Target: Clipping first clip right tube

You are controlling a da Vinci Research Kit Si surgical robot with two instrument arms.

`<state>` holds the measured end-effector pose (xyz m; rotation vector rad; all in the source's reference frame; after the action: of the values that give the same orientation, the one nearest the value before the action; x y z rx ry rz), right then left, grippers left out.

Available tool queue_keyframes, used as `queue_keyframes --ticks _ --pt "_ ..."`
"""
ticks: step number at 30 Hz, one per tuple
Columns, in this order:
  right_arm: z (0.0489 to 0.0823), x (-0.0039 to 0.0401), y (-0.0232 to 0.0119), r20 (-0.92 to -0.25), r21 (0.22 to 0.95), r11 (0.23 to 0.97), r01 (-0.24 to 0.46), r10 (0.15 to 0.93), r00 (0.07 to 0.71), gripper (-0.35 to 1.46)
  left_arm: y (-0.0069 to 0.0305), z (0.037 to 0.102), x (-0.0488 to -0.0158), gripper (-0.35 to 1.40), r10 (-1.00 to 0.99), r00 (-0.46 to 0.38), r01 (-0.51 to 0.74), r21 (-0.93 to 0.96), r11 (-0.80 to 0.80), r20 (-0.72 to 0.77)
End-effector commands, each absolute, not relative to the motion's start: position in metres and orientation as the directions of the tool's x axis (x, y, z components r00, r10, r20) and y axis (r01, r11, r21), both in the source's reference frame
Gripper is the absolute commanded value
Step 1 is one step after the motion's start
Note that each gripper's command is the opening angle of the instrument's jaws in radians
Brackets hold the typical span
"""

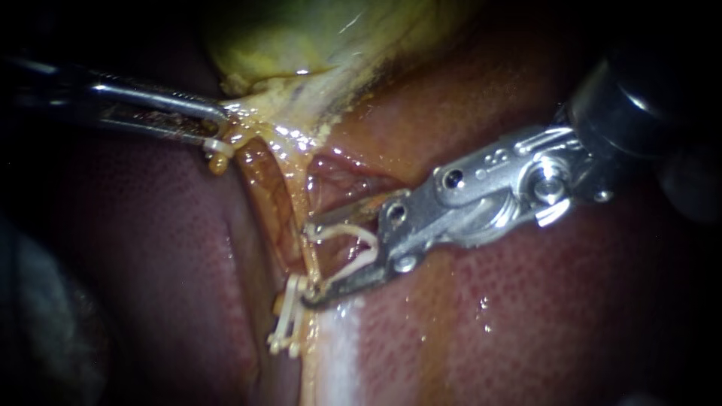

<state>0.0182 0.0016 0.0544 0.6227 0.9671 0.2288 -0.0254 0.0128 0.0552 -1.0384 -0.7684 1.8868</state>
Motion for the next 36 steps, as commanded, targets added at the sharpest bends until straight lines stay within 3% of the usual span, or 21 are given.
queue_keyframes --ticks 1,6,14,25,36 --pt "0.0545 0.0181 0.0016 -0.683 0.607 0.791 0.074 0.472 0.558 0.50 0.0128 0.0552 -0.0253 -0.35 0.875 -0.315 -0.370 -0.802 -0.469 -0.367" --pt "0.0547 0.0170 0.0017 -0.616 0.690 0.724 0.011 0.578 0.536 0.50 0.0128 0.0551 -0.0253 -0.35 0.875 -0.315 -0.370 -0.802 -0.469 -0.367" --pt "0.0554 0.0147 0.0015 -0.534 0.766 0.642 -0.044 0.672 0.513 0.50 0.0128 0.0551 -0.0253 -0.35 0.875 -0.315 -0.370 -0.802 -0.469 -0.367" --pt "0.0565 0.0161 0.0013 -0.513 0.796 0.602 -0.054 0.720 0.467 0.50 0.0127 0.0549 -0.0253 -0.35 0.876 -0.314 -0.370 -0.802 -0.468 -0.366" --pt "0.0590 0.0193 -0.0003 -0.507 0.803 0.594 -0.044 0.721 0.472 0.50 0.0128 0.0548 -0.0251 -0.35 0.876 -0.315 -0.369 -0.803 -0.468 -0.366"
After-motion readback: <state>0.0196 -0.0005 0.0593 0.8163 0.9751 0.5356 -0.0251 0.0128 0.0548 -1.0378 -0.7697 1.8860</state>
